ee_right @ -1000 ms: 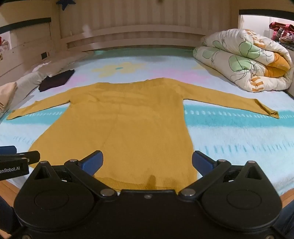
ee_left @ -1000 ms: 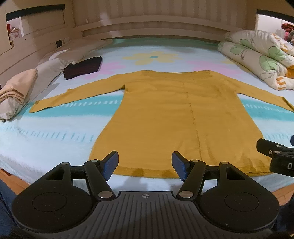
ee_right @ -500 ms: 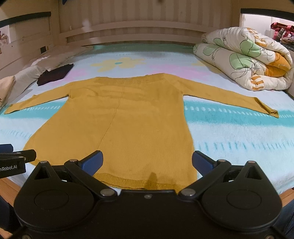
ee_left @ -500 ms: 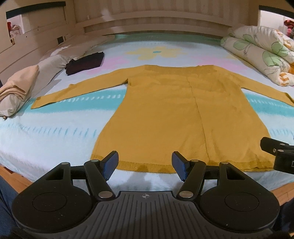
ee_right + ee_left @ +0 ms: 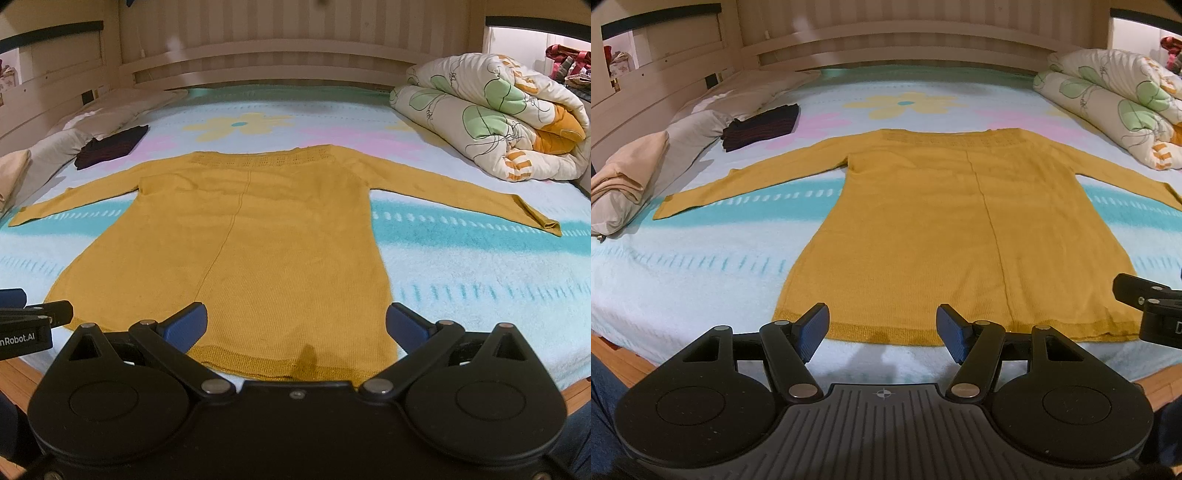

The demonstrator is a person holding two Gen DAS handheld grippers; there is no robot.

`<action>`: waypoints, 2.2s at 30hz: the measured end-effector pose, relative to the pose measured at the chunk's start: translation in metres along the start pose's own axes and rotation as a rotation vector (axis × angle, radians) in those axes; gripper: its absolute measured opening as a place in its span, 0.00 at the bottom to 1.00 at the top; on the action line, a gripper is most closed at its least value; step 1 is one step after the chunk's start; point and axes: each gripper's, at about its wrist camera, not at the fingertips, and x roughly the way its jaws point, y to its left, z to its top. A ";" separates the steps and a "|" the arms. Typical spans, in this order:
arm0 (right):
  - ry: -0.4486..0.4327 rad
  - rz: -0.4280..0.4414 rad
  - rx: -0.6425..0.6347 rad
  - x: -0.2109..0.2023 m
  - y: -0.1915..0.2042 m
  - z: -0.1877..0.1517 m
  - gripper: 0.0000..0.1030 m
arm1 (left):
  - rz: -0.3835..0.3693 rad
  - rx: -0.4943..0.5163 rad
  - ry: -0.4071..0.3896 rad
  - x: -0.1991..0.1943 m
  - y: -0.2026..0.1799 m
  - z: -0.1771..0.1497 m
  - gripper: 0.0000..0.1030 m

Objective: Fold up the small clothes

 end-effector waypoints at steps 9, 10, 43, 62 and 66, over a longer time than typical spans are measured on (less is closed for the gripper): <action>0.002 -0.001 -0.001 0.001 0.001 -0.002 0.99 | -0.006 0.002 0.011 0.002 0.001 -0.001 0.61; 0.003 -0.001 -0.001 0.001 0.001 -0.002 0.99 | -0.006 0.002 0.012 0.003 0.001 0.000 0.61; 0.022 0.005 -0.032 0.009 0.007 -0.002 0.99 | -0.016 0.010 0.069 0.019 0.000 -0.004 0.61; 0.039 0.015 -0.042 0.016 0.011 -0.003 0.99 | -0.077 -0.008 0.173 0.039 0.000 -0.019 0.54; 0.063 0.038 -0.042 0.020 0.013 -0.004 0.99 | -0.087 -0.013 0.177 0.041 0.002 -0.021 0.44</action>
